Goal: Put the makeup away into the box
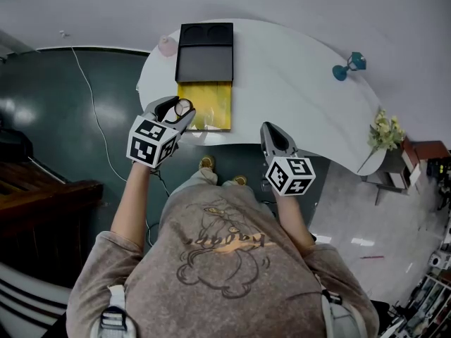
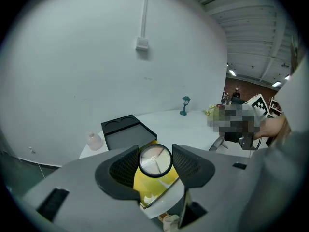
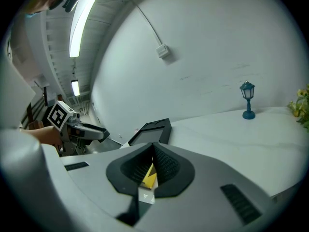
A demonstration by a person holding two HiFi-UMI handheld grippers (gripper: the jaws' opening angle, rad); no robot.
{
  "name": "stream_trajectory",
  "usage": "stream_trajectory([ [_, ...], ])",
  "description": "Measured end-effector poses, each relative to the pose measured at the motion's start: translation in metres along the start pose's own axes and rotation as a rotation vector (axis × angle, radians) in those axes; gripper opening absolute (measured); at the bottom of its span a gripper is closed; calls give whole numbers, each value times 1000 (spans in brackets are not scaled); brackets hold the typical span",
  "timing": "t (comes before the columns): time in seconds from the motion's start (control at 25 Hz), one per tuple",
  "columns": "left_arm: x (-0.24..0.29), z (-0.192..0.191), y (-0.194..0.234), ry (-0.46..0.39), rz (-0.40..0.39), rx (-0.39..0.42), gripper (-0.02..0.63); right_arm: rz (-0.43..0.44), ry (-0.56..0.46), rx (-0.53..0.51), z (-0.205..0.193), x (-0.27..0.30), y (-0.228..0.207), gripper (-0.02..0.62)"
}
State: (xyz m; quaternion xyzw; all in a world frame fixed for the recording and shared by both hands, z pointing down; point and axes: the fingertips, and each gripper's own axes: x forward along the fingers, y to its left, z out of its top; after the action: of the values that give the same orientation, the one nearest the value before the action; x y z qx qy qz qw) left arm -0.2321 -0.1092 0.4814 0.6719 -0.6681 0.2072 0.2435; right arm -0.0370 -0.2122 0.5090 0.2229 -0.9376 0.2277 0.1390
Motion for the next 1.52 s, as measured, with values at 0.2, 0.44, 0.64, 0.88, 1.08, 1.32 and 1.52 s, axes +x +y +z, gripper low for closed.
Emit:
stream_trajectory([
  [0.2,6,-2,1,5,-22,3,238,-1,-5,-9,4,3,4,3],
  [0.44,27,1,-8,18,-75,16,238,-44,-36,1,12,-8,-8,3],
  [0.64,47,5,-14,36,-106,35,238,-85,-49,17,15,-16,-25,2],
  [0.88,75,0,-19,82,-134,52,238,-107,-58,33,17,-19,-37,3],
  [1.08,103,-7,-28,122,-152,90,238,-133,-70,42,21,-26,-50,3],
  [1.32,137,-15,-31,147,-168,115,238,-181,-85,65,23,-37,-69,3],
  [1.52,158,-28,-34,191,-178,140,238,-223,-101,79,24,-49,-82,3],
])
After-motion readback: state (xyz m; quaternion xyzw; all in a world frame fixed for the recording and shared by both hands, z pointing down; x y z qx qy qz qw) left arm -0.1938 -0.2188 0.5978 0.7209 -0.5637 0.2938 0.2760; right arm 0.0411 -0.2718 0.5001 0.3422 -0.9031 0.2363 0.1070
